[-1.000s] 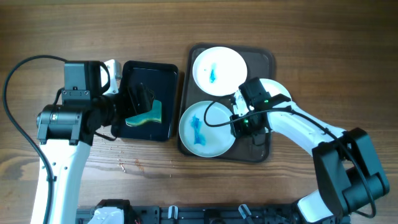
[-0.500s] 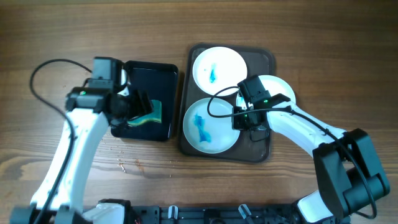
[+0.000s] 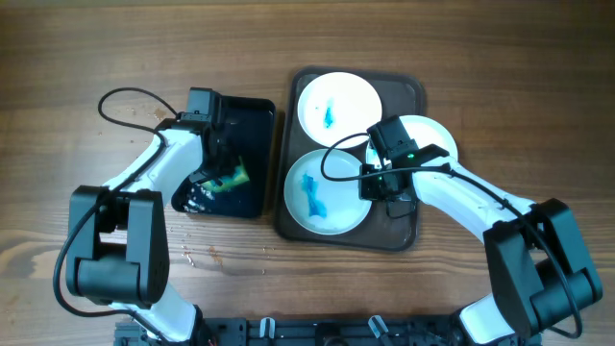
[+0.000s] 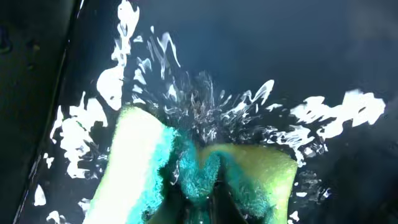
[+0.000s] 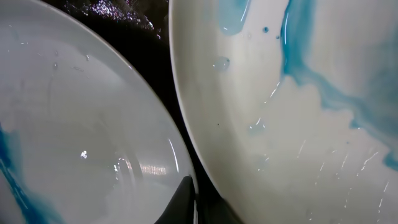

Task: Clean dirty plates on tray and stack at the side
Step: 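Grasp the green-yellow sponge in the black tray with left gripper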

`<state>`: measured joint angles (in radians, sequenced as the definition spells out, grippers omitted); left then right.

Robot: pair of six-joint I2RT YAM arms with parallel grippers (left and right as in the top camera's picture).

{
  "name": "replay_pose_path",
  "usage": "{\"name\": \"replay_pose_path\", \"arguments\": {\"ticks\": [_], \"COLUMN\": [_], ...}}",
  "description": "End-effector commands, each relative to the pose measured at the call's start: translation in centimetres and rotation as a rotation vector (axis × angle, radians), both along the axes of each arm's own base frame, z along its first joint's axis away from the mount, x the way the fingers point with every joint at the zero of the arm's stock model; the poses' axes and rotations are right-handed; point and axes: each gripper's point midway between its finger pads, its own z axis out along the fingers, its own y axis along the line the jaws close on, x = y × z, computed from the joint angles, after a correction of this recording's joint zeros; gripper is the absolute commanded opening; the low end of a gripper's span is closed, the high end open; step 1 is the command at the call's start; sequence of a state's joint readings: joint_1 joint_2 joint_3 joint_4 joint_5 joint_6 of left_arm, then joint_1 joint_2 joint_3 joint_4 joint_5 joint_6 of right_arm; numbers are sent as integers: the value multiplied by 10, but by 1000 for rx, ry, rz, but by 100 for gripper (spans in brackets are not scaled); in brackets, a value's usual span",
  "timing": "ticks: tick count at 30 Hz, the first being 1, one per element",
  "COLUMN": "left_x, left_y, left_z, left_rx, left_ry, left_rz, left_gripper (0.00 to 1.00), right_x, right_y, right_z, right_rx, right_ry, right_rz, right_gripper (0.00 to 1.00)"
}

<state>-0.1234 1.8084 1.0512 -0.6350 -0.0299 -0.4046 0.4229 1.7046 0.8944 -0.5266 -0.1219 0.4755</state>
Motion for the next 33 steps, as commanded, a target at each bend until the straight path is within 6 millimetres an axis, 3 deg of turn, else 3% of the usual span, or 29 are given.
{"name": "replay_pose_path", "arguments": {"ticks": [1,5,7,8,10,13,18,20,22,27,30,33], "left_x": [-7,0,-2,-7,-21,-32,-42,-37,-32,-30,-20,-8], "left_y": [-4,-4,-4,-3,-2,0,1,0,0,-1,-2,-6], "left_z": [-5,26,33,34,31,28,-7,-19,-19,-8,28,79], "left_rx": [-11,-15,-15,-13,-6,-1,-5,-12,-15,-12,-9,-21], "left_ry": [40,9,9,26,83,123,91,35,13,37,57,52], "left_rz": [-14,-14,-14,-14,-14,-14,-14,-14,-14,-14,-14,-20], "left_gripper": [4,6,44,54,69,74,64,26,5,4,4,4], "right_x": [2,2,2,2,2,2,2,2,2,2,2,1], "right_y": [-21,-21,-21,-21,-21,-21,-21,-21,-21,-21,-21,-21], "right_z": [-8,-8,-8,-8,-8,-8,-8,-8,-8,-8,-8,-8], "right_rx": [-103,-100,-100,-100,-100,-100,-100,-100,-100,-101,-100,-102], "right_ry": [-5,-3,-3,-2,-3,-3,-3,-3,-3,-2,-3,1], "right_rz": [-55,-54,-54,-54,-54,-54,-54,-54,-54,-53,-53,-53], "right_gripper": [4,5,4,4,4,4,4,4,4,4,4,4]}}
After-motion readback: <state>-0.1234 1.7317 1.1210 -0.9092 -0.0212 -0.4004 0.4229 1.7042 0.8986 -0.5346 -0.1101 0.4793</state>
